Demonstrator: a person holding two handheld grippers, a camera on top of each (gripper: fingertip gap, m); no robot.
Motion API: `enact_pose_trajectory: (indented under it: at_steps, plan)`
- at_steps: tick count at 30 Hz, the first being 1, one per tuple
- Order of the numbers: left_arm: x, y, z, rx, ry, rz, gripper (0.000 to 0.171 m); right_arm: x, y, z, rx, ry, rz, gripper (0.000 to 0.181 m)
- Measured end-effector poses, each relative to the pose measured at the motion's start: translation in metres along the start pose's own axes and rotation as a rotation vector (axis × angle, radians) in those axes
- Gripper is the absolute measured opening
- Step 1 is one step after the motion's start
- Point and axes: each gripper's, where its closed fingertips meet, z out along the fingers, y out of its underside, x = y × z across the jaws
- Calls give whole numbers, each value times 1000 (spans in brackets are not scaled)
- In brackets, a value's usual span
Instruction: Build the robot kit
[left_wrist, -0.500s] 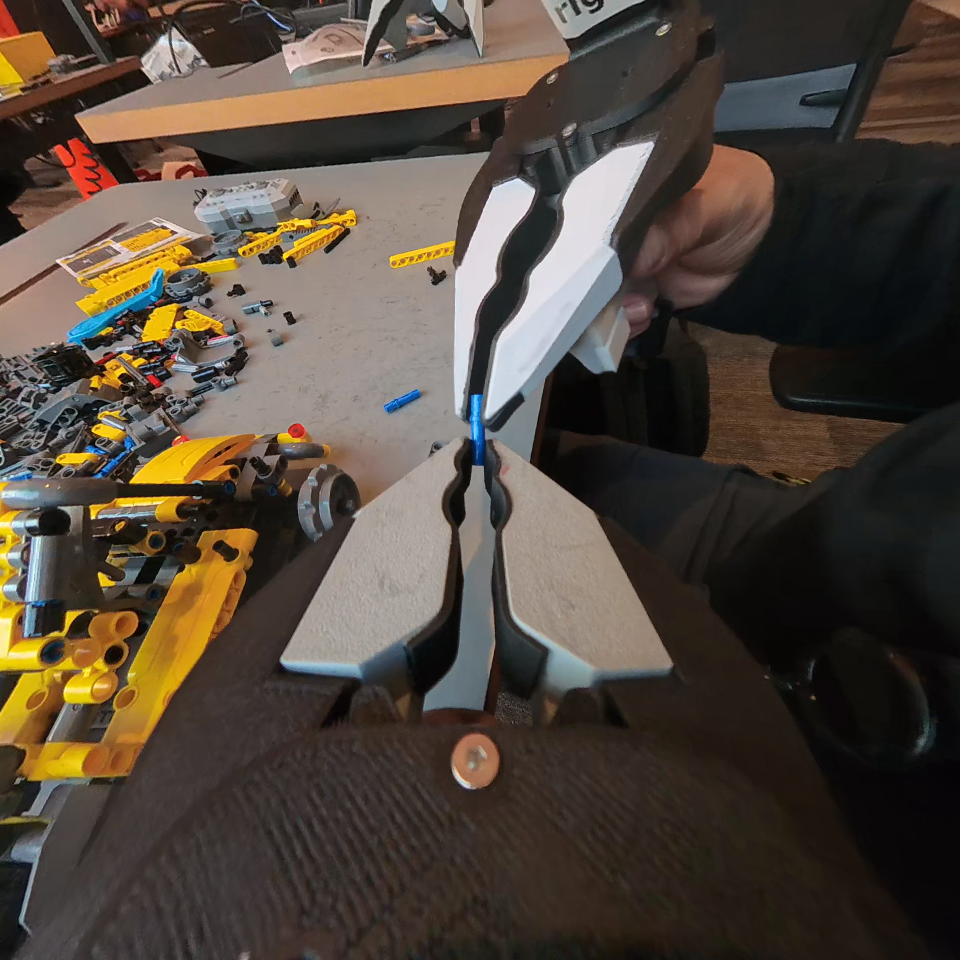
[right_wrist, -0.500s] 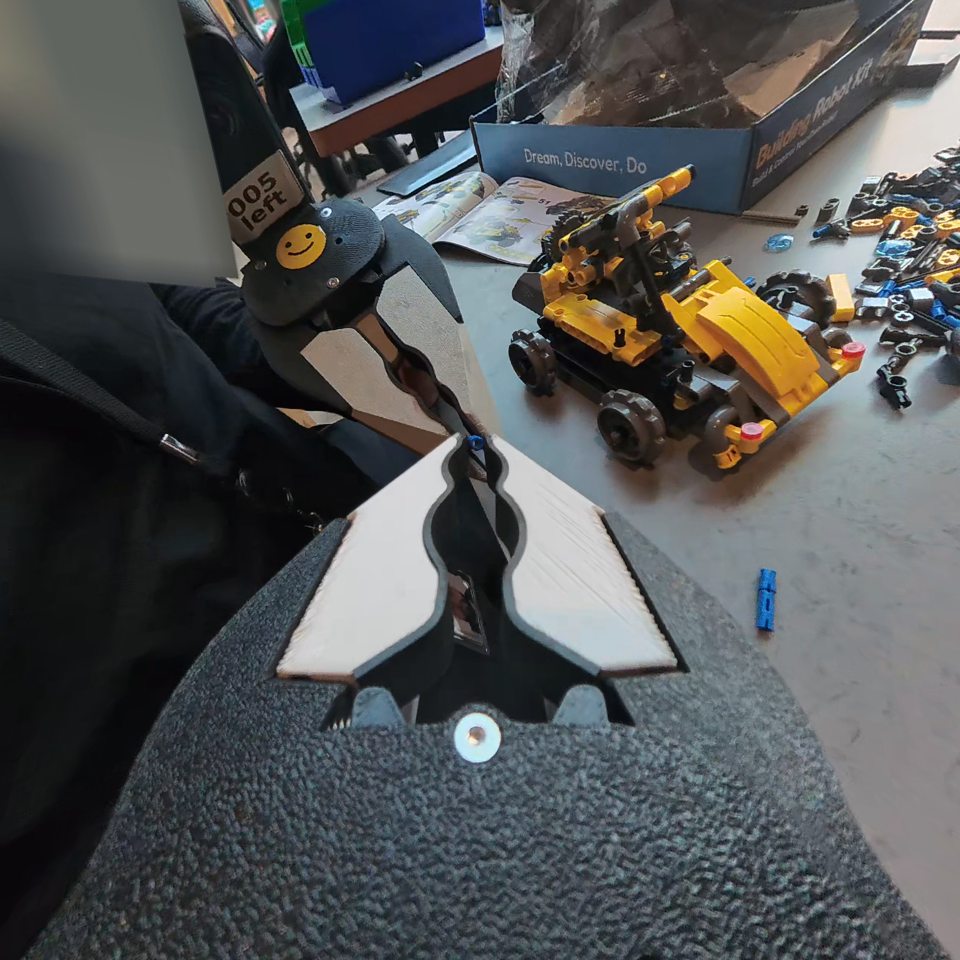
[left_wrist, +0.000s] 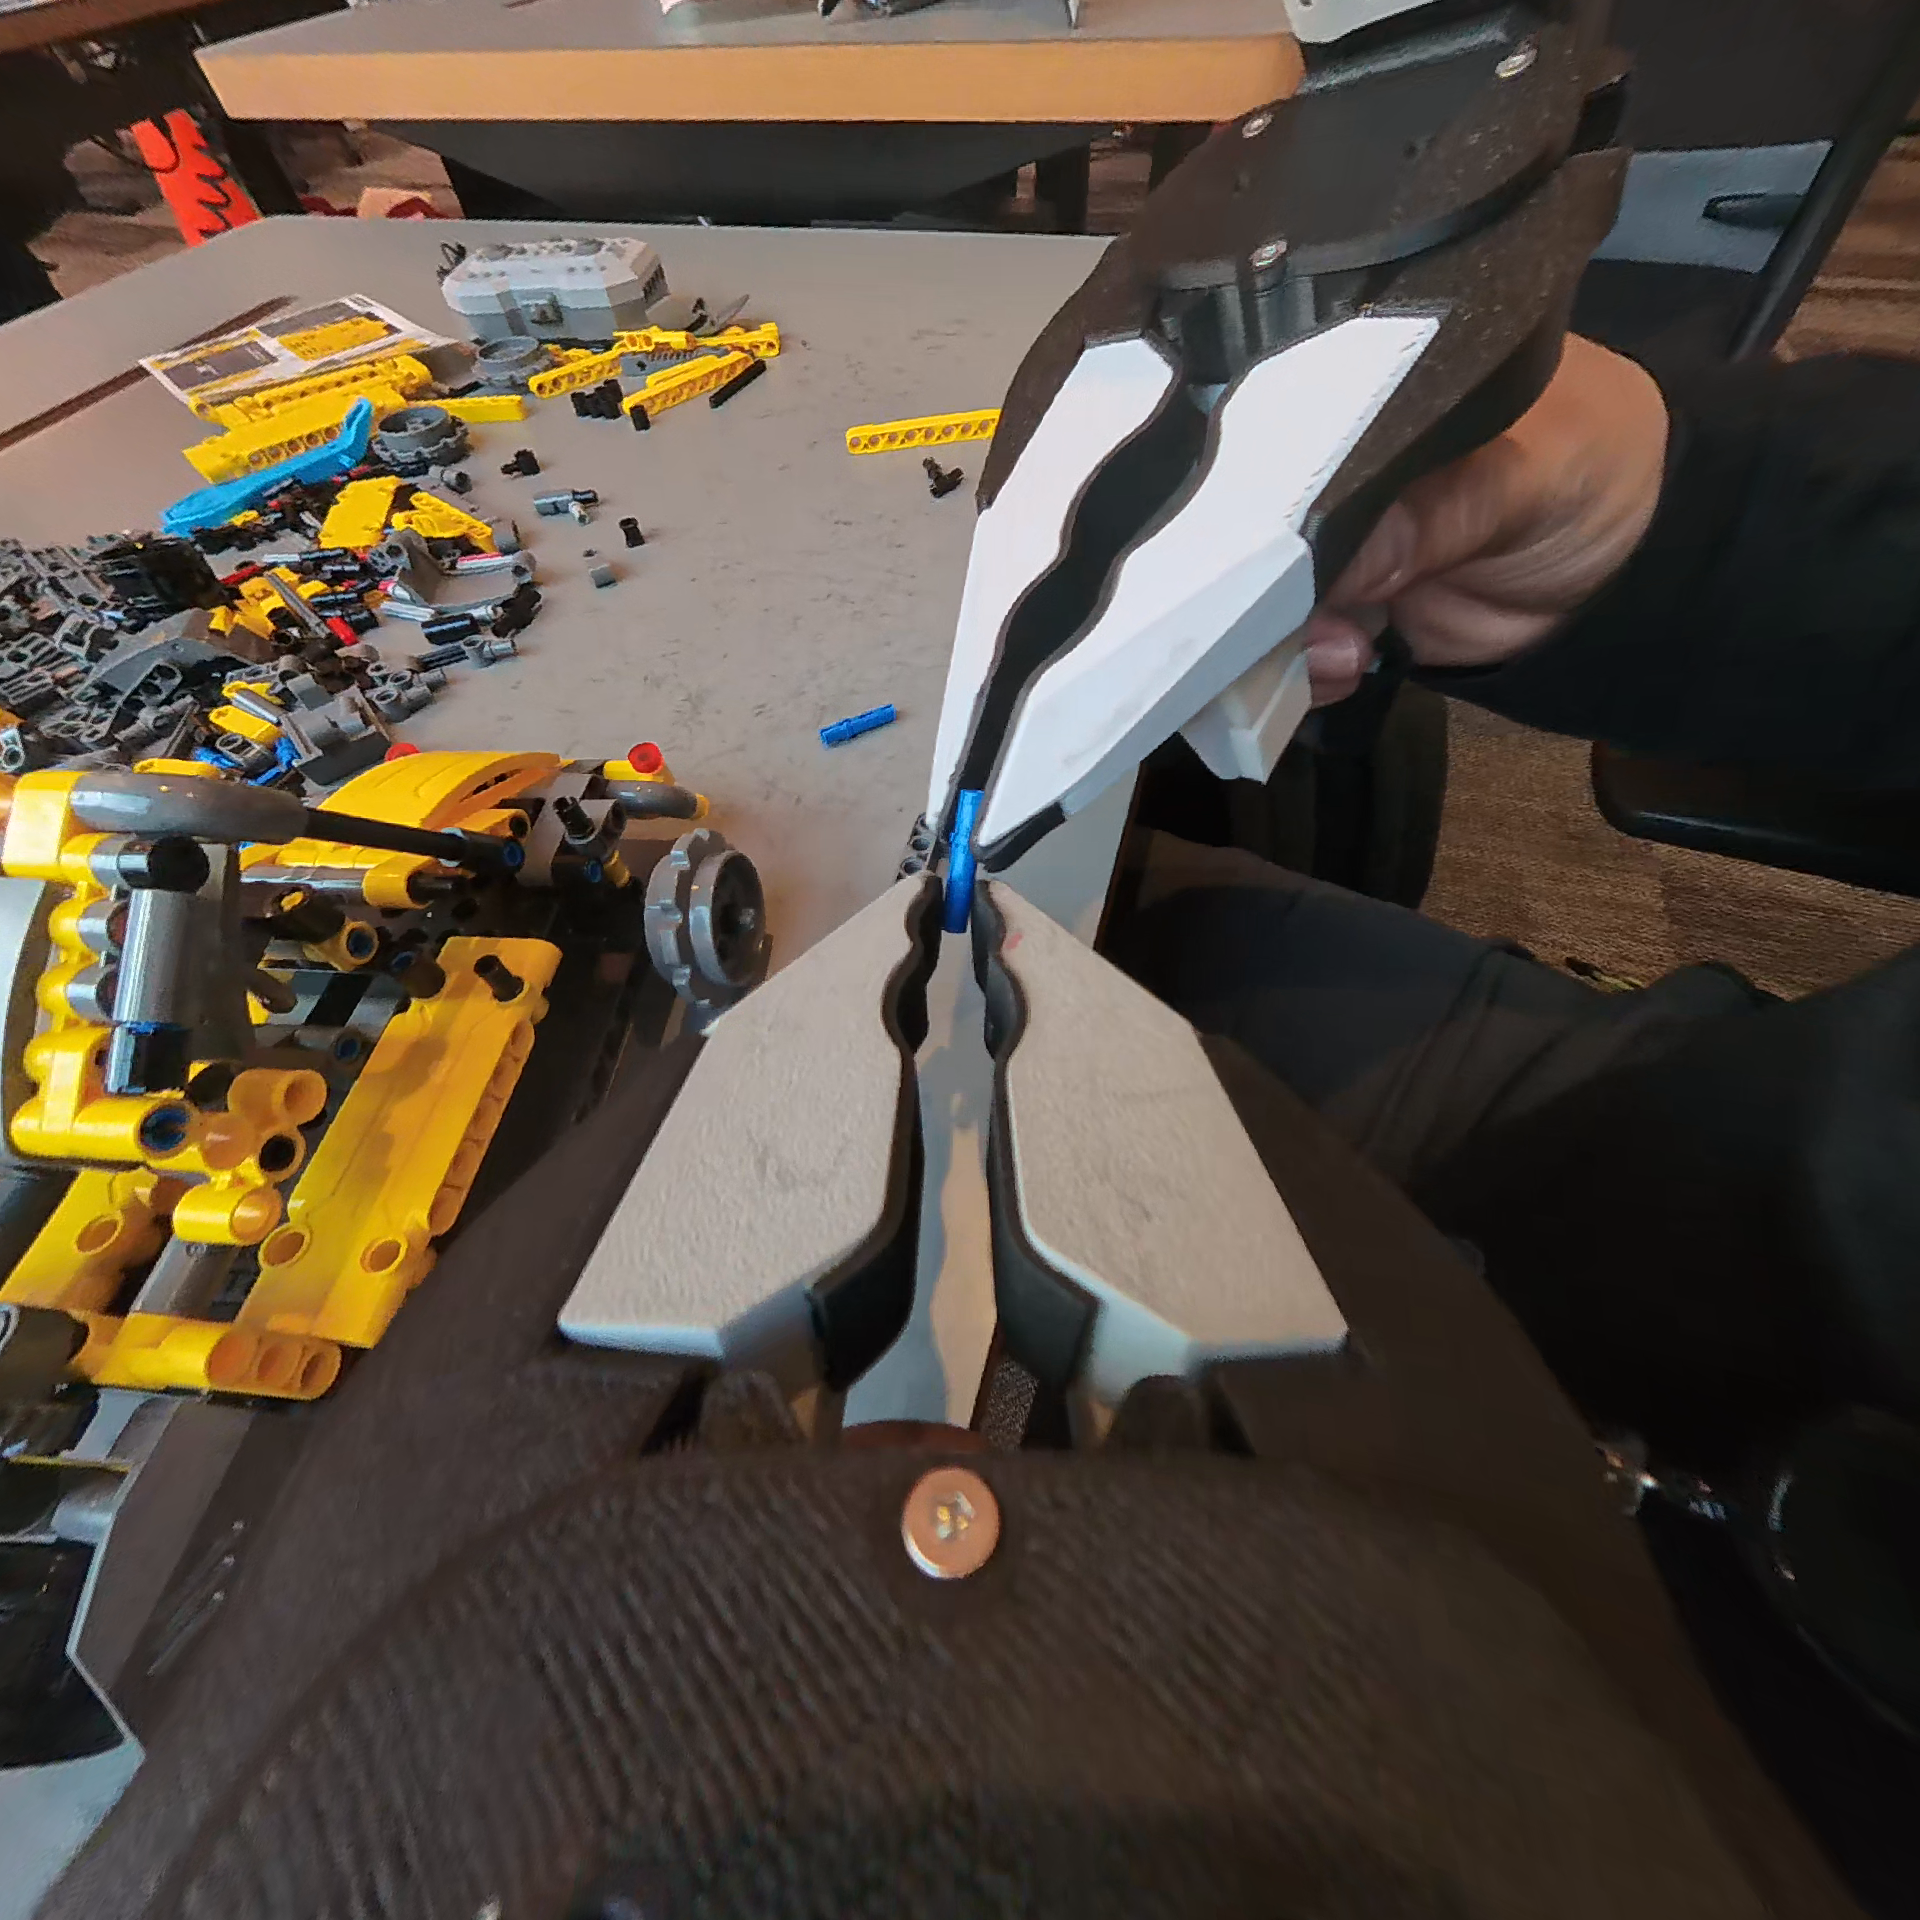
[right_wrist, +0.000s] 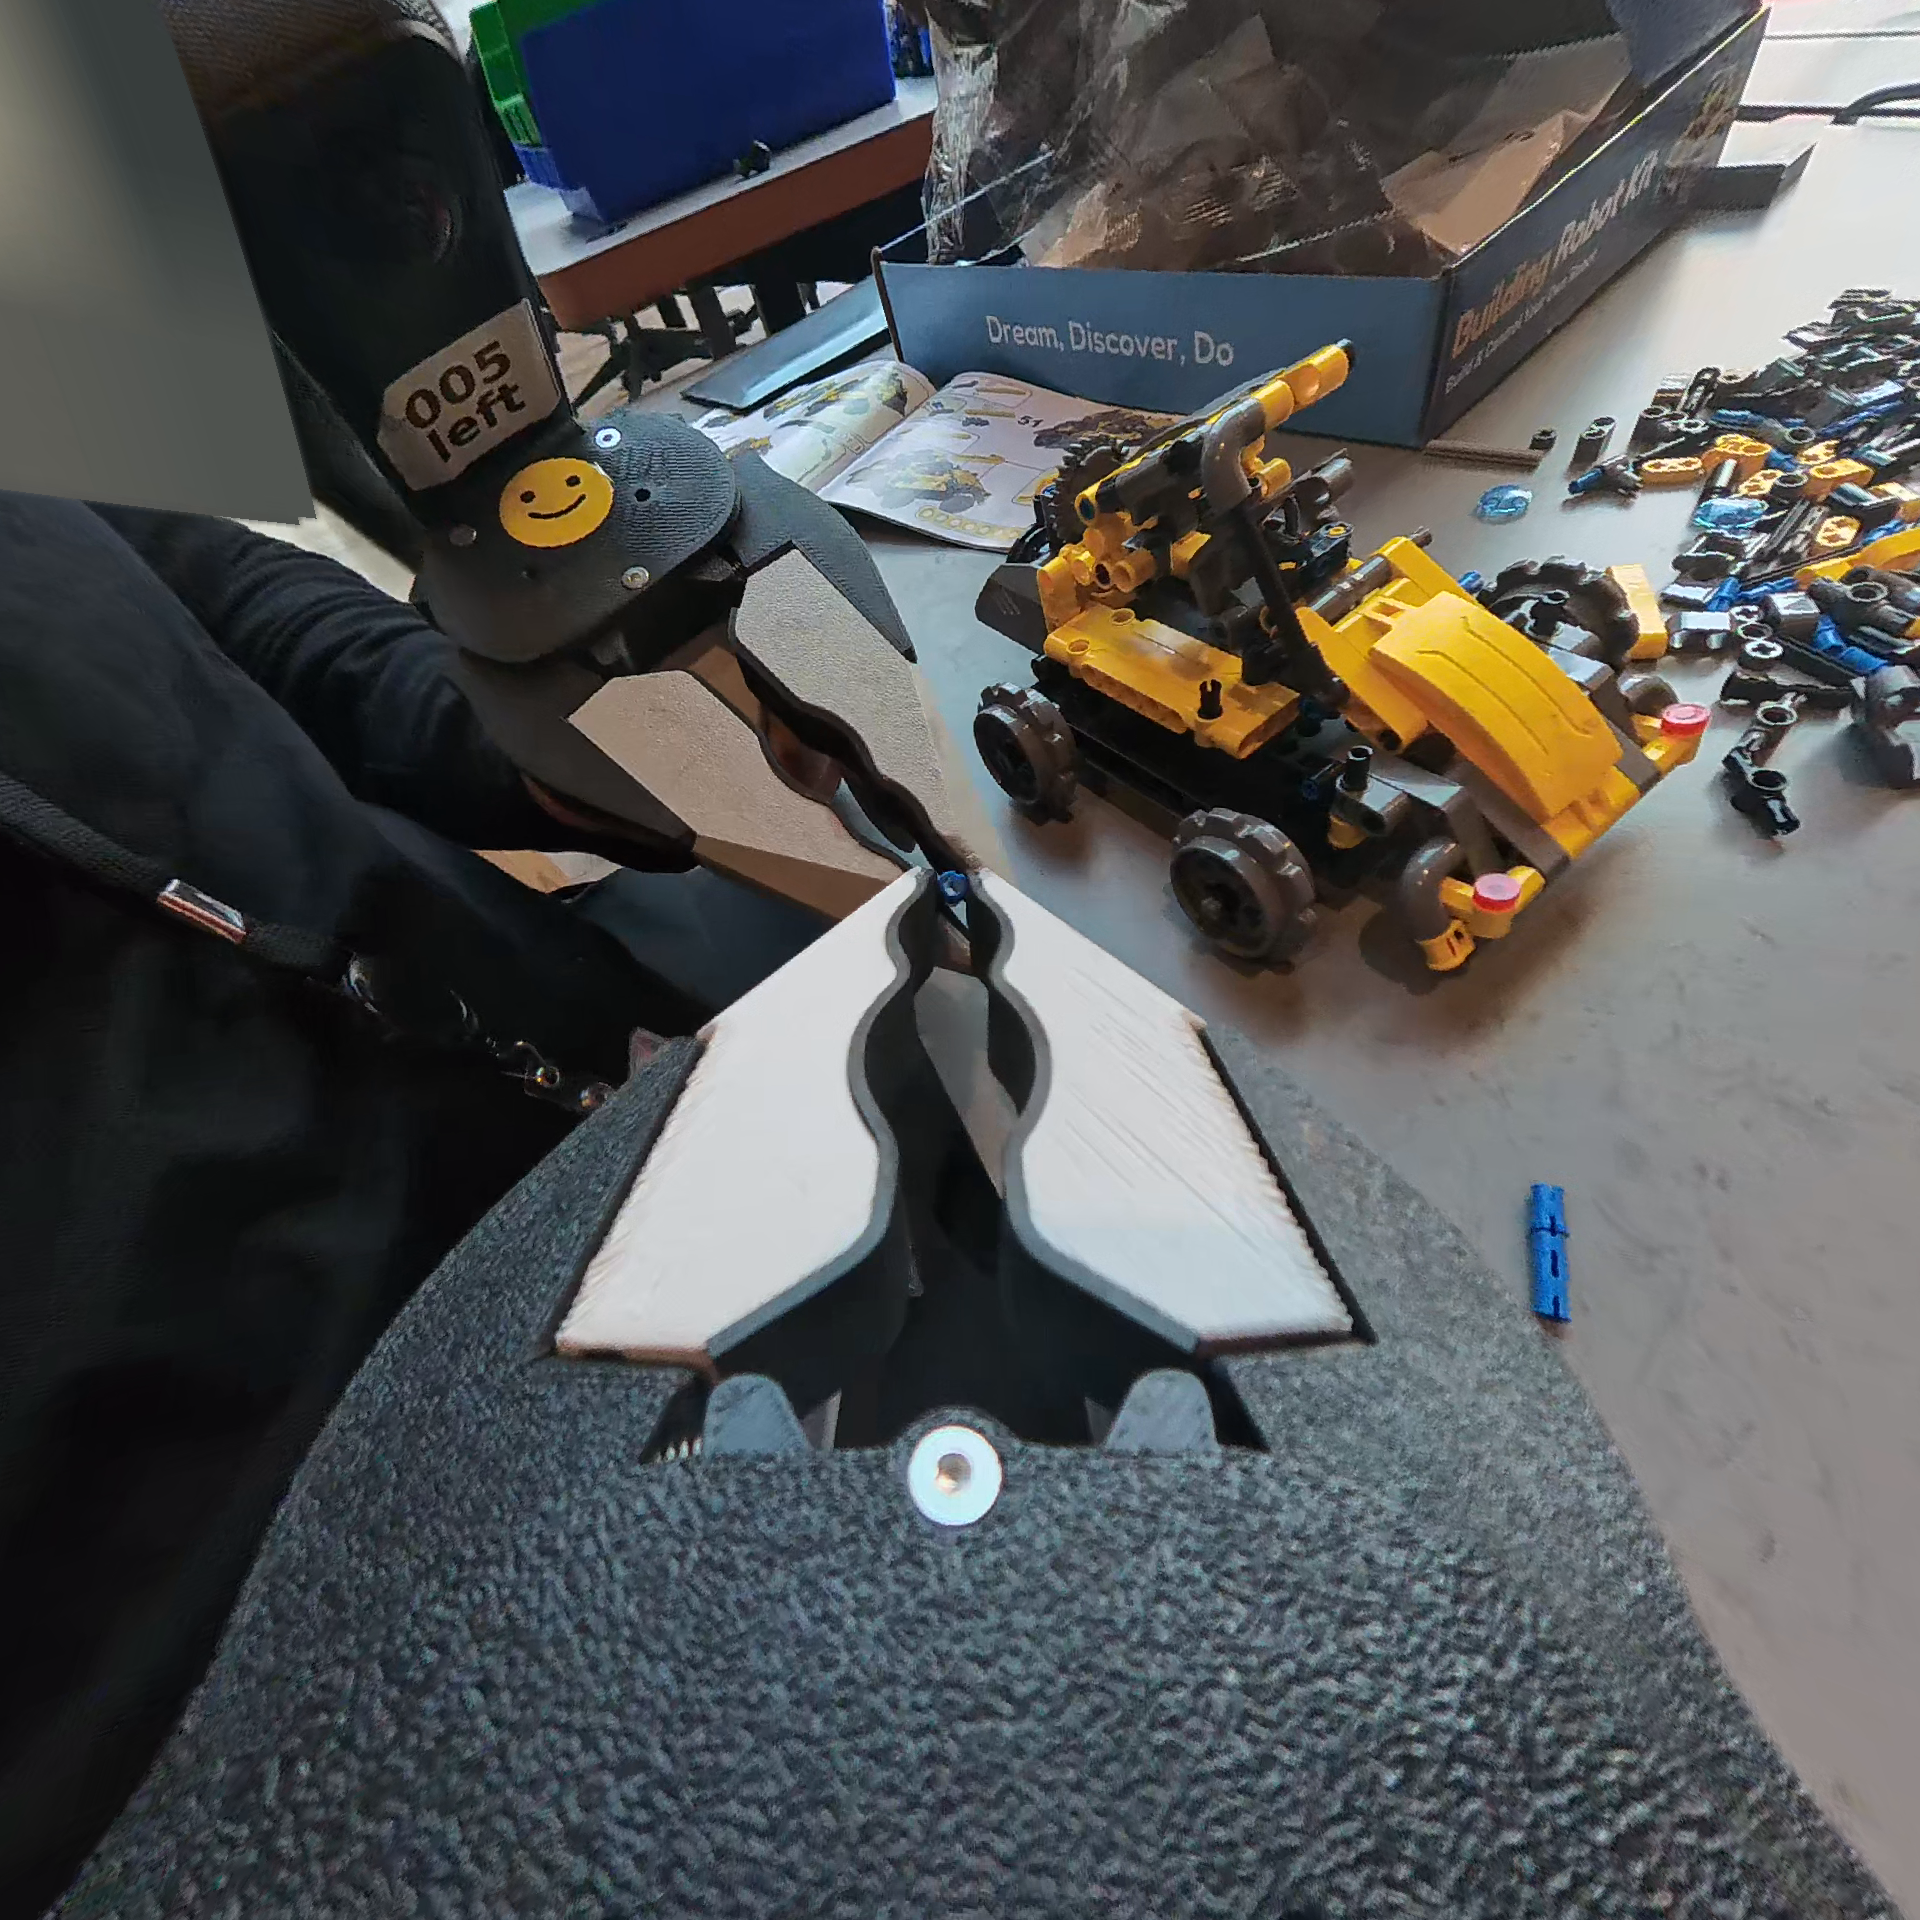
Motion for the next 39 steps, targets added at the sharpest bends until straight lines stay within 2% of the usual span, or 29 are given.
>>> enact_pose_trajectory:
  at_steps: [12, 21, 30, 36, 39]
  plan:
    - [6, 10, 6, -55, -5, 65, 1, -2, 8, 2, -7, -6, 9, 6]
    - [6, 11, 7, -60, -1, 52, 2, 0, 9, 1, -13, 28, -16, 5]
    - [3, 10, 6, -53, -5, 26, 15, 8, -1, -9, 45, 50, 17, 5]
    - [0, 12, 7, -69, -16, 13, 21, 39, -10, -41, 86, 188, 32, 5]
    - [-3, 17, 13, -130, -14, -28, 22, 55, -11, -66, 125, 267, 53, 4]
